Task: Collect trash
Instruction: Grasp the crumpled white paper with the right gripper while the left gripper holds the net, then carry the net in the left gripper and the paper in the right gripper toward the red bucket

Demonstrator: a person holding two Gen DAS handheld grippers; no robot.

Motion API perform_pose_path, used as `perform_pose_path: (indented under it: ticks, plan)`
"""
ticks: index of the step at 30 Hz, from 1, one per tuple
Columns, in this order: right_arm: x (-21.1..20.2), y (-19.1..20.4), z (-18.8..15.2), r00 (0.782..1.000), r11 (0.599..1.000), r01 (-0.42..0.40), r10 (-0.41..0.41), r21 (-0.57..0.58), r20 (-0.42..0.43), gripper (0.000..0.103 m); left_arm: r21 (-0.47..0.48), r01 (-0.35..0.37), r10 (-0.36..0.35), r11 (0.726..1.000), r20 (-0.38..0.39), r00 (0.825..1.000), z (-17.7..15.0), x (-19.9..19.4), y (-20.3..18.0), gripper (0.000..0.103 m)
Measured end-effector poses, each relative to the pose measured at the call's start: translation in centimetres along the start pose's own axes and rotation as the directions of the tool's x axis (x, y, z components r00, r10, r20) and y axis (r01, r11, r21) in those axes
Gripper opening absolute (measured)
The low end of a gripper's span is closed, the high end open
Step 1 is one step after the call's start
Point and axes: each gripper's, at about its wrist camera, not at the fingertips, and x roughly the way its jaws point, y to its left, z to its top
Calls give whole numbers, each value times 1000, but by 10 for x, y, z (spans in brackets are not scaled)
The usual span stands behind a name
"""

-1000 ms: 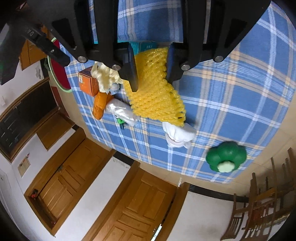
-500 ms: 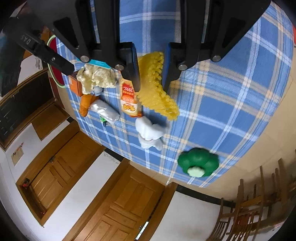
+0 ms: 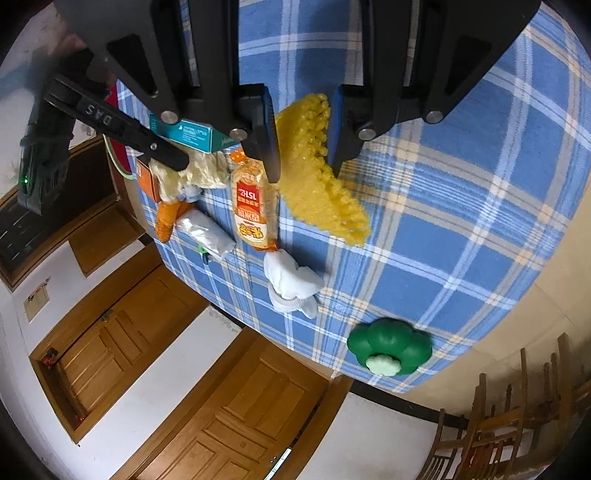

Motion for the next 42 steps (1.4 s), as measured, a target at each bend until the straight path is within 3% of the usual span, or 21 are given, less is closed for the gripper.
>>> perform_pose_path:
  ticks: [4, 12, 20, 42]
  plan:
    - [0, 0, -3, 1000, 1000, 5, -5, -5, 7, 25, -4, 7, -7, 1000, -7, 1000, -1, 5, -2, 22]
    - [-12, -3, -3, 998, 1000, 0, 1, -5, 57, 21, -3, 29, -29, 1000, -8, 1000, 0, 14, -7, 22]
    - [-38, -9, -2, 992, 1000, -14, 14, -1, 128, 21, -4, 66, -66, 998, 5, 998, -1, 8, -10, 11]
    - [-129, -36, -8, 946, 998, -49, 34, 38, 323, 21, 72, 133, -140, 989, 106, 985, 4, -42, -50, 11]
